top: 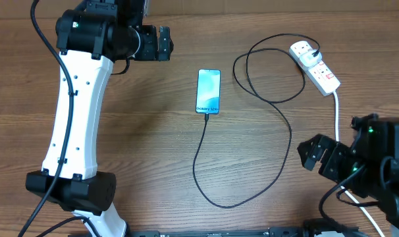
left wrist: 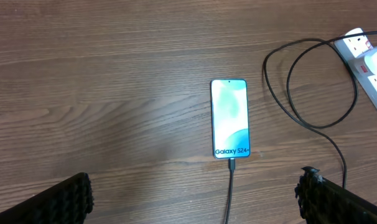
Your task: Plug charger to phone and switch on socket
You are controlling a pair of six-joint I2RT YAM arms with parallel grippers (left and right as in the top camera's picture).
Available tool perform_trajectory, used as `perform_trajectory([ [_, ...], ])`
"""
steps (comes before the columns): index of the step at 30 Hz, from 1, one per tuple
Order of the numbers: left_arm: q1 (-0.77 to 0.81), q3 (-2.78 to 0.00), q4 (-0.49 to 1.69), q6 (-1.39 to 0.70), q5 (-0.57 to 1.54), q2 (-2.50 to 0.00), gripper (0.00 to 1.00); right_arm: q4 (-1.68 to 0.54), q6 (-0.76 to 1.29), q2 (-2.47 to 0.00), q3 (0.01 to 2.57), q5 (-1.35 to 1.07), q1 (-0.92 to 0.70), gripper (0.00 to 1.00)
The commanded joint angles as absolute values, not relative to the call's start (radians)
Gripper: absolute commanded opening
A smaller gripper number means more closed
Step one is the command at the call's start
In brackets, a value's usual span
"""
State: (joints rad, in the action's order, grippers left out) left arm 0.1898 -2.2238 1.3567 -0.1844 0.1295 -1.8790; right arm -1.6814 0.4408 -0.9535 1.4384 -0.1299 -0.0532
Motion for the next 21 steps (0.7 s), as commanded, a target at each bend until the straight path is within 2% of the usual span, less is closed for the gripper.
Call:
perform_trajectory([
  [1, 0.195, -2.225, 1.354, -0.18, 0.122, -1.88, 1.0, -1.686, 0.479, -0.961, 1.43, -0.125, -0.057, 1.0],
  [15, 0.195, -2.225, 1.354, -0.18, 0.123, -1.88, 1.0, -1.682, 0.475, -0.965, 1.43, -0.113, -0.057, 1.0],
  [21, 0.195, -2.225, 1.355, -0.18, 0.123, -1.88, 1.0, -1.605, 0.44, -0.965, 1.426, -0.114, -0.057, 1.0],
])
